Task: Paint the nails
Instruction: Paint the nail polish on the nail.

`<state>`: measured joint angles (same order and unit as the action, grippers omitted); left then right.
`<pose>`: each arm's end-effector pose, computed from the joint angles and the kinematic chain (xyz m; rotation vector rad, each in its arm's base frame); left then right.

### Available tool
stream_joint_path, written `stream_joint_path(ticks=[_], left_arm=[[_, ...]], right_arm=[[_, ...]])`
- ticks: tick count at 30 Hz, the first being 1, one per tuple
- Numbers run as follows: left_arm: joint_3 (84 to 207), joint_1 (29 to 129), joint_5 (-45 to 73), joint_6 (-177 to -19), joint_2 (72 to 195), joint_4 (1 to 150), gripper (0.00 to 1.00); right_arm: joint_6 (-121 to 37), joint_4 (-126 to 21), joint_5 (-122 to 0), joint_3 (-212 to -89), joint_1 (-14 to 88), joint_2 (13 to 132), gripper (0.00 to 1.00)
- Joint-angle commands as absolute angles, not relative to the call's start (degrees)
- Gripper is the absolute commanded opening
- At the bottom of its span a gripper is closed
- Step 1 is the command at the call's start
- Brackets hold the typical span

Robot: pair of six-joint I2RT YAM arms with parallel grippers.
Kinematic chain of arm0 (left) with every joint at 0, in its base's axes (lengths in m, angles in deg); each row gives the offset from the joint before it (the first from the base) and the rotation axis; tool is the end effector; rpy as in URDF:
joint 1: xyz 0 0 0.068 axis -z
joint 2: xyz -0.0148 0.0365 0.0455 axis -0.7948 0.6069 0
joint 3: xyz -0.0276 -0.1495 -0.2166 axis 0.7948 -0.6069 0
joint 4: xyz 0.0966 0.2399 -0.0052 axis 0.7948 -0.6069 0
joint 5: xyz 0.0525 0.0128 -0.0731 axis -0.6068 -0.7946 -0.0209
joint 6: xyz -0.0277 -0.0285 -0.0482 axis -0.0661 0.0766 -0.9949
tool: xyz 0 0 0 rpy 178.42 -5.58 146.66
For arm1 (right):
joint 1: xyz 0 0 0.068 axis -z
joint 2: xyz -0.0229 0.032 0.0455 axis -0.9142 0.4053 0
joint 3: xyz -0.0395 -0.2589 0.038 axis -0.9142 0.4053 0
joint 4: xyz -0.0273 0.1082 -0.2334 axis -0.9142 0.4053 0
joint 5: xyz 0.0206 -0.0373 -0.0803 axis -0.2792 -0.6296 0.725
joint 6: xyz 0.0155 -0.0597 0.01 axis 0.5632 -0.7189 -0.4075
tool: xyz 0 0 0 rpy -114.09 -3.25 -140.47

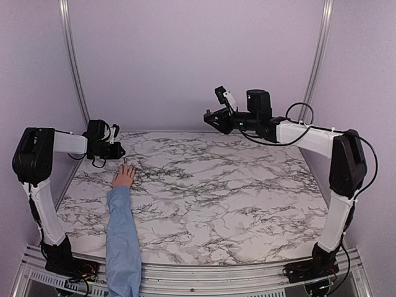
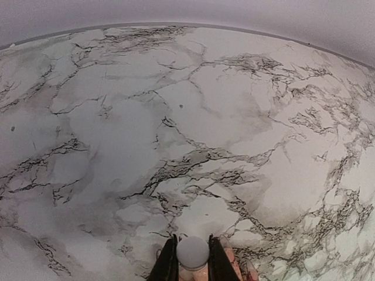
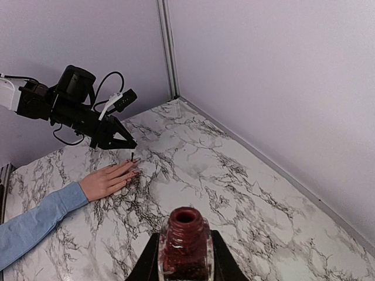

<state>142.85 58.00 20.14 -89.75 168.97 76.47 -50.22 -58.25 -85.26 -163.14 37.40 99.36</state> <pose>0.4243 -0.0518 0.1630 0.1708 2.2356 -0.3679 0.3896 0.2415 0.3038 -0.8556 1.6574 0.8351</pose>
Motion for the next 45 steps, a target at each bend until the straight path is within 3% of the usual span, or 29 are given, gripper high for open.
stream_joint_path(ticks=[1,45], left_arm=[[144.7,58.3,19.7,-89.8,169.7,75.3,0.0],[146.8,58.4,20.0,-90.3,171.8,74.5,0.0]], right_arm=[[-49.3,-59.5,-86.0,-165.7,37.8,100.3,0.0],[-49.3,-59.7,-86.1,-165.7,38.4,100.4,0.0]])
